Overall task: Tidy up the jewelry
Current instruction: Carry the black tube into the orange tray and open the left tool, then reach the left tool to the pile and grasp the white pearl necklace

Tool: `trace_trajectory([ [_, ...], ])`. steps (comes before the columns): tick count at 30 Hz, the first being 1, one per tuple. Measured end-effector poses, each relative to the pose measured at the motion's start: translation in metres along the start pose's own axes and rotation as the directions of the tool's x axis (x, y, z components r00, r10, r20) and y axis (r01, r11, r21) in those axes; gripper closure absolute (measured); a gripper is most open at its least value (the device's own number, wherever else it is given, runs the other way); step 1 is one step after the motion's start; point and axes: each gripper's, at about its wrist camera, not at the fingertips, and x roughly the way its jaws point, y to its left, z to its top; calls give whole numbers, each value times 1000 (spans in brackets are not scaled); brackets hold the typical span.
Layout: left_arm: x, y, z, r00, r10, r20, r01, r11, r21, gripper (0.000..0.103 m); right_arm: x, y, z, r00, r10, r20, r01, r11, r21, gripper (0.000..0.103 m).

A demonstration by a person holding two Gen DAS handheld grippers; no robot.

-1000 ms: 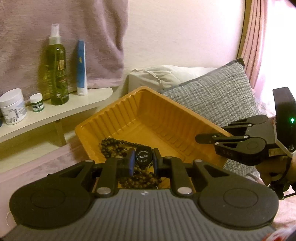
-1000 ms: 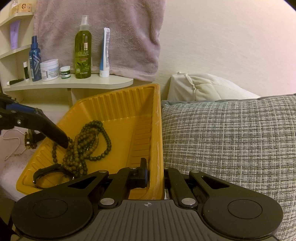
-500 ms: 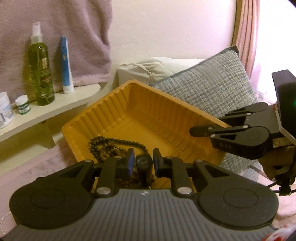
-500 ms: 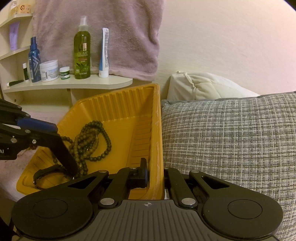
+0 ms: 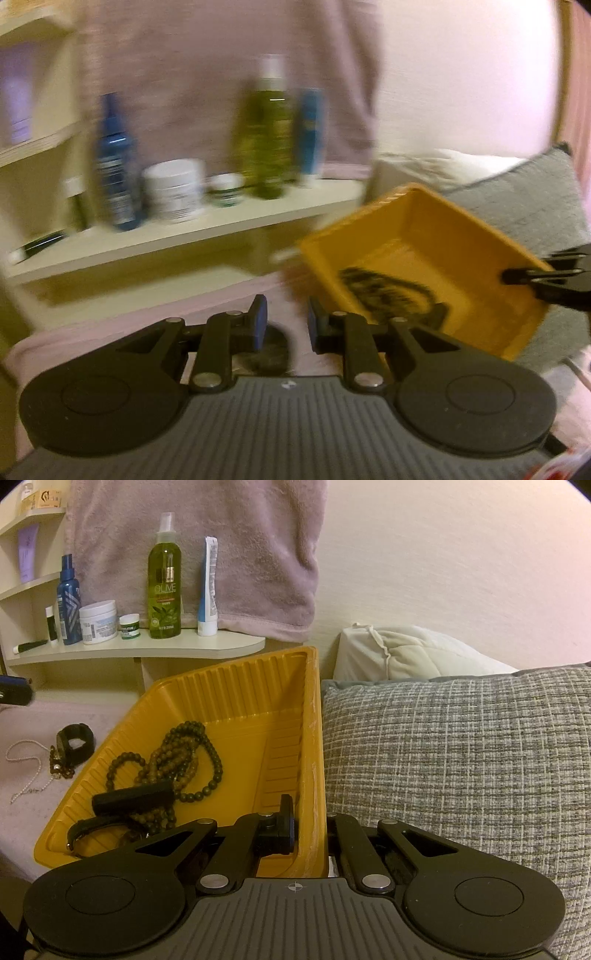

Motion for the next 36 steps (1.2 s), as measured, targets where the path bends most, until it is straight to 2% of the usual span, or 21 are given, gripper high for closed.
trace_trajectory([
  [6, -17, 45, -24, 989, 140, -38, -142, 987, -70, 82, 0, 1, 1, 1000, -2, 0, 2, 1000, -1, 100],
  [12, -25, 65, -51, 978, 188, -92, -198, 973, -114, 80, 0, 1, 0, 1000, -5, -2, 5, 1000, 0, 100],
  [16, -20, 64, -65, 976, 181, -123, -196, 973, -123, 80, 0, 2, 0, 1000, -6, -3, 6, 1000, 0, 100],
  [20, -14, 52, -75, 980, 140, -141, -159, 979, -131, 80, 0, 1, 0, 1000, -6, -3, 6, 1000, 0, 100],
  [29, 20, 23, -77, 983, 65, -171, -86, 989, -117, 81, 2, 1, -2, 1000, -8, -7, 8, 1000, 0, 100],
  [32, 33, 18, -75, 977, 61, -202, -86, 989, -117, 89, 2, 0, -3, 1000, -8, -11, 8, 1000, 0, 100],
  [36, 44, 15, -74, 971, 88, -221, -112, 989, -100, 94, 3, 0, -3, 1000, -9, -13, 9, 1000, 0, 100],
])
